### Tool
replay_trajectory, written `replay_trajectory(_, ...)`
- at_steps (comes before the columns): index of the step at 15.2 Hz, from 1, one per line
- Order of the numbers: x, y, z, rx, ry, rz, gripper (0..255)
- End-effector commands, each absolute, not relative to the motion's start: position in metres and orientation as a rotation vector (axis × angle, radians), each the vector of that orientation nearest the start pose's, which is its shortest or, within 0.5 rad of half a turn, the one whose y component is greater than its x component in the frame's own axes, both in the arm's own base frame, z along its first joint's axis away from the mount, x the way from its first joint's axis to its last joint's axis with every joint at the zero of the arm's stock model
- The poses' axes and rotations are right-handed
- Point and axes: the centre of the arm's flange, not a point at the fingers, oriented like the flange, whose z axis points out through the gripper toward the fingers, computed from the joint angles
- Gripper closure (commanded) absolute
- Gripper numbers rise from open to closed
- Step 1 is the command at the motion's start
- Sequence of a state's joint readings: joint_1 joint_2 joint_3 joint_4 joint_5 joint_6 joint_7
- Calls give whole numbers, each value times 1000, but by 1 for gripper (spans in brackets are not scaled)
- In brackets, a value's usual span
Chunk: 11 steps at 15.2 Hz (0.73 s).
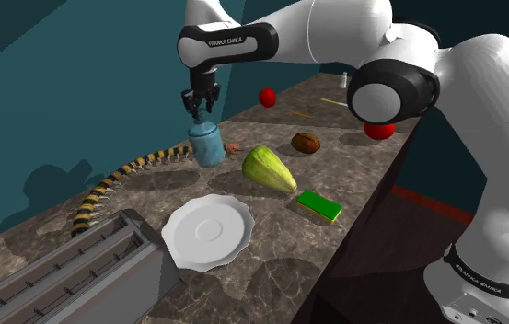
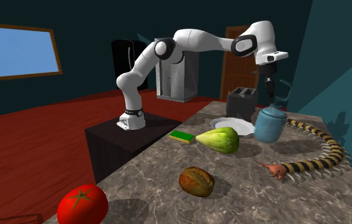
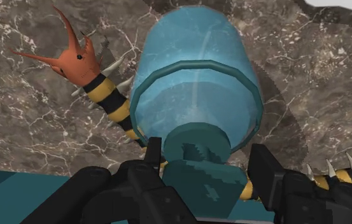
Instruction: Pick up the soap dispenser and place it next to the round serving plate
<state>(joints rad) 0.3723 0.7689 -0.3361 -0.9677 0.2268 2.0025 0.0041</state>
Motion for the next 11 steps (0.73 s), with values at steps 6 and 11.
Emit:
replay_trajectory(6,770,142,421,-3094,-143,-469,255)
replay_trajectory(11,770,142,402,-3094,-143,-469,255)
